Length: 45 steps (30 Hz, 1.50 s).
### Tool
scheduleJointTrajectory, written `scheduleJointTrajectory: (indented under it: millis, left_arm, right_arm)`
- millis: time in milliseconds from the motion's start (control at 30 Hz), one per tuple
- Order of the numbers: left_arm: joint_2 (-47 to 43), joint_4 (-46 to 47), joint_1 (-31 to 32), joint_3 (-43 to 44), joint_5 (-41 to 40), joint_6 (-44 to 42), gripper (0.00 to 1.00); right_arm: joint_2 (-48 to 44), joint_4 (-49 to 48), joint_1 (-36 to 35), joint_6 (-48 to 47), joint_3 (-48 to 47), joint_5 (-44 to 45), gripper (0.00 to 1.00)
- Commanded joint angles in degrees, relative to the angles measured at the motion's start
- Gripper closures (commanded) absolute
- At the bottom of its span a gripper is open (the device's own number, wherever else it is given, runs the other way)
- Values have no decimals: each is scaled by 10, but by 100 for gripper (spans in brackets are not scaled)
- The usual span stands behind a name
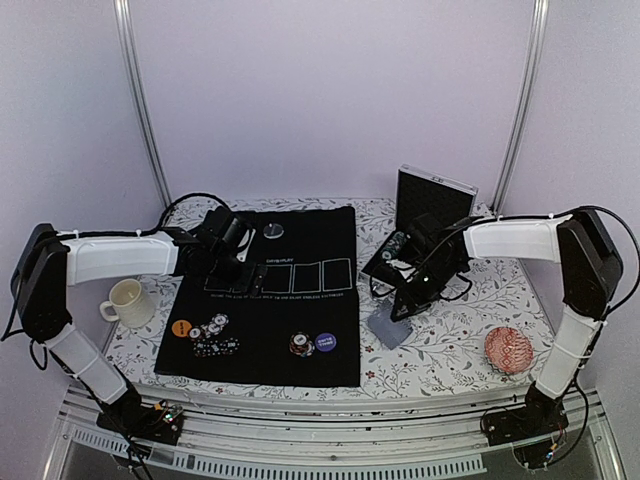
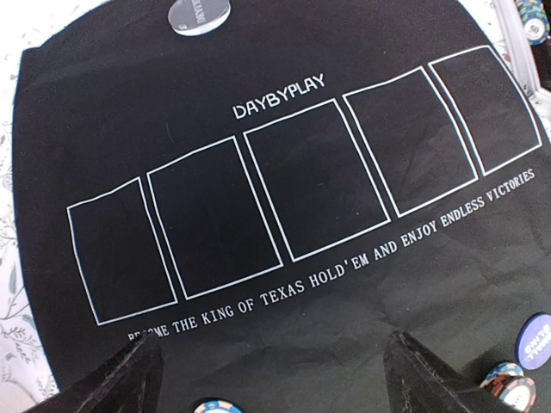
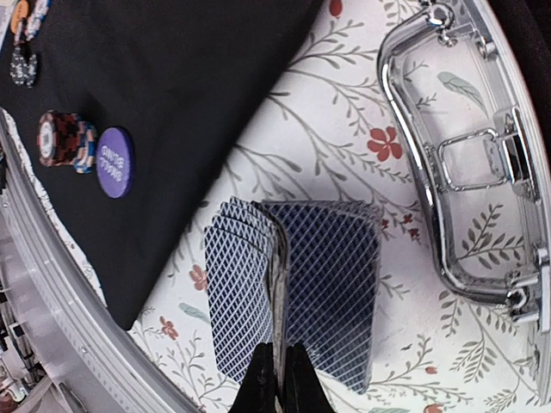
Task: Distribute texas hold em gaming equipment
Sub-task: Adjust the poker card at the center of the board.
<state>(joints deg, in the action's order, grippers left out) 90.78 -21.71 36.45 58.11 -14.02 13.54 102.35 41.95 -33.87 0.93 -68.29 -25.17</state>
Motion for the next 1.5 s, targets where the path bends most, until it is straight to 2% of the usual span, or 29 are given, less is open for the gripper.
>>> scheduleJointTrajectory:
  millis: [0, 333, 433, 500, 667, 767, 867, 933, 1100, 1467]
  left_arm:
    - [1, -8, -4, -8, -6, 1, 9]
    - [2, -8, -4, -9, -4, 3, 9]
    - [3, -8, -4, -9, -4, 2, 9]
    - [4, -8, -4, -9, -3, 2, 9]
    - [4, -8, -4, -10, -2, 1, 9]
    - [3, -8, -4, -10, -1, 2, 9]
    - [3, -8, -4, -10, -2, 2, 9]
    - [5, -8, -4, -9, -1, 0, 9]
    - [8, -8, -4, -7, 2, -2, 9]
    - [10, -7, -4, -7, 9, -8, 8]
  right_arm:
    - [24, -5, 4, -27, -27, 22, 97]
    - [43, -4, 9, -31, -32, 50, 96]
    - [42, -4, 9, -30, -32, 53, 83]
    - [40, -2, 9, -31, -33, 64, 69]
    - [30, 15, 8, -22, -46, 111, 53]
    - [20, 30, -1, -13, -53, 172, 40]
    - [15, 44, -21, -7, -57, 221, 19]
    - [9, 40, -39, 5, -52, 217, 1]
    - [3, 25, -76, 19, -39, 221, 1]
    - [47, 40, -104, 31, -54, 255, 1]
